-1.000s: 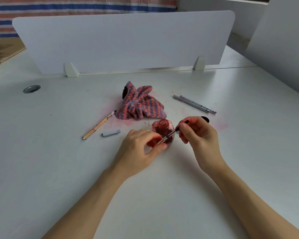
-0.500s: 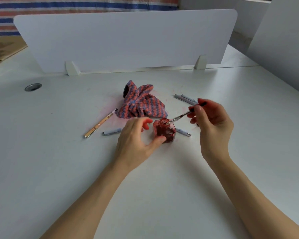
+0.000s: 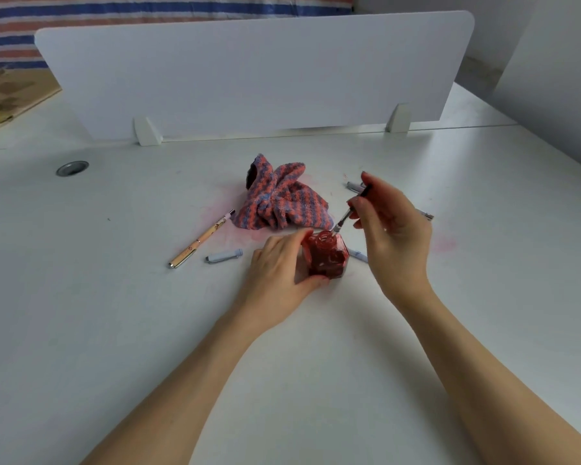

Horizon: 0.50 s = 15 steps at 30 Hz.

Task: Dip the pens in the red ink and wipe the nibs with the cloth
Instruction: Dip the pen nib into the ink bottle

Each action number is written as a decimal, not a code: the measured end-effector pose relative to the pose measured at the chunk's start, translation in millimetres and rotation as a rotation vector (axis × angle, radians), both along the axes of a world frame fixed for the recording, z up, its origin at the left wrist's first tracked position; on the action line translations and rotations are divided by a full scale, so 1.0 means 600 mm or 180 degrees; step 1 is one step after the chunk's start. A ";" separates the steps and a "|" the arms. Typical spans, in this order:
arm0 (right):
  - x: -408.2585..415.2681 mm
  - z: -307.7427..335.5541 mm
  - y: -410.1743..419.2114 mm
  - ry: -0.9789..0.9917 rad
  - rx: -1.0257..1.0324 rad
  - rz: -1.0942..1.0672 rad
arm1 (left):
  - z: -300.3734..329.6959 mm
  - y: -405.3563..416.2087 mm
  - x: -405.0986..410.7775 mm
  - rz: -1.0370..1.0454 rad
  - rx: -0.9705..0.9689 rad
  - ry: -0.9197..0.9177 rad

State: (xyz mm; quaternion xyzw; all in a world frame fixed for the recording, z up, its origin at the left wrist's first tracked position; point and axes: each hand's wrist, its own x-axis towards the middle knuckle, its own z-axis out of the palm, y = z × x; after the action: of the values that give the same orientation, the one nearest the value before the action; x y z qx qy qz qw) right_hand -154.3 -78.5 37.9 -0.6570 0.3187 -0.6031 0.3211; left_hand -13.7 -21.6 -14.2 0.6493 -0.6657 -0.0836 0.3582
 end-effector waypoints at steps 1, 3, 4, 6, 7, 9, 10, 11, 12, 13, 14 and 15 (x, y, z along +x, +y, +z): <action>0.001 -0.004 0.000 0.0125 -0.0069 0.0033 | 0.000 0.000 0.000 -0.0003 -0.0041 0.0026; 0.002 -0.010 0.000 0.0286 -0.0185 0.0082 | 0.001 0.001 -0.001 0.0001 -0.0092 0.0037; 0.002 -0.013 -0.002 0.0355 -0.0229 0.0097 | 0.002 0.002 -0.003 0.0013 -0.0112 0.0019; 0.000 -0.018 -0.005 0.0486 -0.0290 0.0093 | 0.004 0.003 -0.004 0.0036 -0.0152 -0.0011; -0.001 -0.021 -0.006 0.0555 -0.0309 0.0083 | 0.005 0.004 -0.005 0.0042 -0.0157 -0.0013; -0.004 -0.025 -0.005 0.0706 -0.0360 0.0083 | 0.008 0.006 -0.007 0.0053 -0.0157 -0.0001; -0.005 -0.026 -0.003 0.0772 -0.0382 0.0113 | 0.009 0.007 -0.007 0.0059 -0.0147 0.0005; -0.007 -0.026 -0.002 0.0833 -0.0400 0.0164 | 0.010 0.007 -0.008 0.0064 -0.0141 0.0007; -0.009 -0.026 0.000 0.0891 -0.0404 0.0230 | 0.011 0.008 -0.008 0.0069 -0.0140 0.0006; -0.010 -0.026 0.001 0.0939 -0.0383 0.0297 | 0.011 0.008 -0.008 0.0075 -0.0137 0.0008; -0.011 -0.026 0.002 0.0969 -0.0335 0.0352 | 0.011 0.008 -0.008 0.0080 -0.0130 0.0006; -0.011 -0.026 0.003 0.0973 -0.0276 0.0388 | 0.012 0.008 -0.008 0.0084 -0.0121 -0.0002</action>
State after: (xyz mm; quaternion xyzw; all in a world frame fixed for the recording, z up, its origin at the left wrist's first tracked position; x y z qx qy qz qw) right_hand -161.1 -77.0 22.5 -0.7724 0.2971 -0.4887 0.2762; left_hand -18.6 -16.6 -7.3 0.6511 -0.6587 -0.0660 0.3713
